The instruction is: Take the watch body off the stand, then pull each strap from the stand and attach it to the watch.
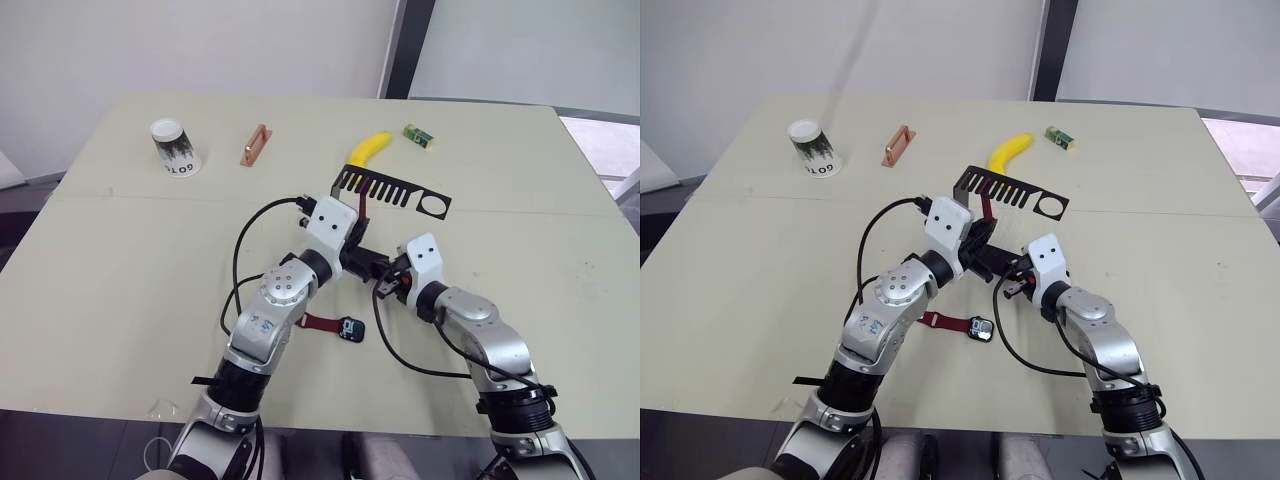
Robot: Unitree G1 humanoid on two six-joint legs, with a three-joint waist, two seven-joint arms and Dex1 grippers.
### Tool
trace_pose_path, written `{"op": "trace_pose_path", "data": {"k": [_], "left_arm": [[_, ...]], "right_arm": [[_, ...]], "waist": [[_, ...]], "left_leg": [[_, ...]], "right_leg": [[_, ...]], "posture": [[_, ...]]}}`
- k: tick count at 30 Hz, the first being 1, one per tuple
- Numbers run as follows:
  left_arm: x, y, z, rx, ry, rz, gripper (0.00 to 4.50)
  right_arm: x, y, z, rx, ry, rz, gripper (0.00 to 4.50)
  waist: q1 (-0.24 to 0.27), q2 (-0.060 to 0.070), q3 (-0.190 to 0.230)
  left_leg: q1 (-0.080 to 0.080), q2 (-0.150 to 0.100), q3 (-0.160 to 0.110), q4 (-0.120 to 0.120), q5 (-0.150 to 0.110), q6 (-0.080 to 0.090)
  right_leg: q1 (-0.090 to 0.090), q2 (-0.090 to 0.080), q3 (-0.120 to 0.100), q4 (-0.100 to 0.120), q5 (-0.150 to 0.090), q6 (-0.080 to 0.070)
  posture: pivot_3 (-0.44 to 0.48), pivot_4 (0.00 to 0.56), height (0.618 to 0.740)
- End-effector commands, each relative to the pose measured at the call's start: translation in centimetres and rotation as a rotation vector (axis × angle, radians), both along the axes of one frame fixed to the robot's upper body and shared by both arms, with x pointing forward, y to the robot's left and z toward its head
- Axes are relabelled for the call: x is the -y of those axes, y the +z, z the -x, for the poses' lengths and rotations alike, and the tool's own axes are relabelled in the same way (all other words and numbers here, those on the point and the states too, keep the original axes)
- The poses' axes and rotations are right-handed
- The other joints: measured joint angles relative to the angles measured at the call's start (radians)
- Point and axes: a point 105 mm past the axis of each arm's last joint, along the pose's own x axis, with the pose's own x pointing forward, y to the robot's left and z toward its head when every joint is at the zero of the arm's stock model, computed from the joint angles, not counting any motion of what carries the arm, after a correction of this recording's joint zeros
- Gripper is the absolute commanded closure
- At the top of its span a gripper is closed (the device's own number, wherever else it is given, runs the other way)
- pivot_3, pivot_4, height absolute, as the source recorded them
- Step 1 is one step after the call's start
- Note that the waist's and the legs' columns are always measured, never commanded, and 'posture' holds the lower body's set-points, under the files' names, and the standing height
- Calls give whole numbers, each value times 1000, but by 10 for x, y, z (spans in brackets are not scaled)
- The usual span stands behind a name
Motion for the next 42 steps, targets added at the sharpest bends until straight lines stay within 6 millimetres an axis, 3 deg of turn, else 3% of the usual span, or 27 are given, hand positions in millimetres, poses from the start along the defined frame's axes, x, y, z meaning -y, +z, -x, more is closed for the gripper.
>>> {"op": "trace_pose_path", "data": {"k": [1,10,20,23,27,33,36,38,42], "left_arm": [[7,15,6,79,-25,8,4476],[1,30,14,184,-29,4,4476],[-37,25,39,208,-74,-81,4476],[-48,26,45,167,-139,-36,4476],[-60,30,52,139,-305,-39,4476],[-78,28,70,-44,-607,17,4476],[-80,35,75,-119,-726,43,4500],[-77,39,80,-149,-810,30,4500],[-69,42,85,-163,-910,11,4500]], "right_arm": [[5,-24,5,-97,-28,34,4500],[5,-24,6,-103,-24,34,4500],[7,-21,2,-91,-15,48,4500],[9,-16,1,-64,-19,49,4500],[13,13,7,61,30,27,4500],[13,61,53,145,278,-66,4500],[12,93,89,104,469,-215,3657],[9,117,107,77,588,-322,2716],[4,147,114,29,664,-484,939]], "waist": [[0,0,0],[0,0,0],[-2,0,0],[-1,0,0],[1,1,0],[-1,4,2],[-1,4,2],[-1,4,2],[-5,4,3]], "left_leg": [[0,0,0,0,0,0],[0,0,0,0,0,0],[0,0,0,-2,0,0],[0,0,0,-2,0,0],[0,0,0,-2,0,0],[-2,0,0,-5,0,0],[-2,0,-1,-5,0,0],[-2,0,-2,-5,0,0],[-1,0,-2,-6,0,0]], "right_leg": [[0,0,0,0,0,0],[0,0,0,-1,0,0],[0,0,0,-1,0,0],[0,0,0,-1,0,0],[0,-1,0,-2,0,0],[-1,0,-1,-2,0,0],[0,0,-1,-3,0,0],[0,0,-2,-4,0,0],[2,0,-1,-8,0,0]], "posture": [[0,150,740],[0,150,740],[0,150,740],[0,150,740],[0,150,740],[0,150,740],[0,150,740],[0,150,740],[0,150,740]]}}
